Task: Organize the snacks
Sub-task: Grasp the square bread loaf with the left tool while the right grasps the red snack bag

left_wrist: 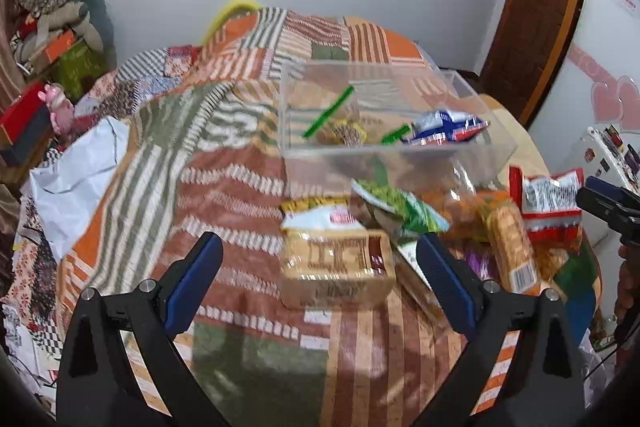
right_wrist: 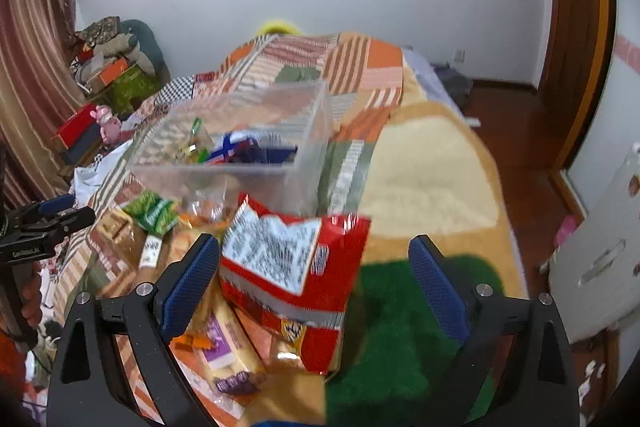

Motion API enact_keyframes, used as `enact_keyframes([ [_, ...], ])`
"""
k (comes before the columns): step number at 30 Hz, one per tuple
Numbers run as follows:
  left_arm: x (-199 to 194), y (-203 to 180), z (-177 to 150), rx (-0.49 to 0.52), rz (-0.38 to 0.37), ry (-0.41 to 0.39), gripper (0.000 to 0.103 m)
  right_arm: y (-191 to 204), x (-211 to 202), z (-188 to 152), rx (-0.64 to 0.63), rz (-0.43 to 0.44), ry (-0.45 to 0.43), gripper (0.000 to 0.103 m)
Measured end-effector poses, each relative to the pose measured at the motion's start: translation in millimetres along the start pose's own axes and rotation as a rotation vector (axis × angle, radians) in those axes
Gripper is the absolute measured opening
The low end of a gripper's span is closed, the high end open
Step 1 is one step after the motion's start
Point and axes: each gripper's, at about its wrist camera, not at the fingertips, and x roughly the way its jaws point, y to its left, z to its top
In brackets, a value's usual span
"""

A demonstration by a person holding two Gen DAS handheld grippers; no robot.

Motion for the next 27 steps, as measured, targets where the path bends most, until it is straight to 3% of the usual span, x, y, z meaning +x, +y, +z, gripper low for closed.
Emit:
enact_keyframes([
  [9,34.9,-0.7,-12.9,-0.02,-0.005,0.075,0.099,8.4,17.9,-13.5,-0.005,0.037,0.06,0.093],
  [17,47.9,-4.2,-15.5,-0.041,-0.041,0.087,0.098,15.2,16.3,-18.9,-0.04,0.102,0.06,0.054],
  [19,51.0,-6.7,-16.3,-0.038,-0.046,0.094,0.091,19.0,15.2,-20.4,-0.053,0.103,0.052,0.043],
  [21,52.3,-9.7,-18.0,-0.025,-0.031,0.096,0.085,19.8,14.0,-21.0,-0.056,0.115,0.051,0.035],
  [27,46.5,-7.9,-22.3,-0.032,-0.029,0.079,0.083,19.4,7.4,-20.7,-0.03,0.188,0.043,0.022],
])
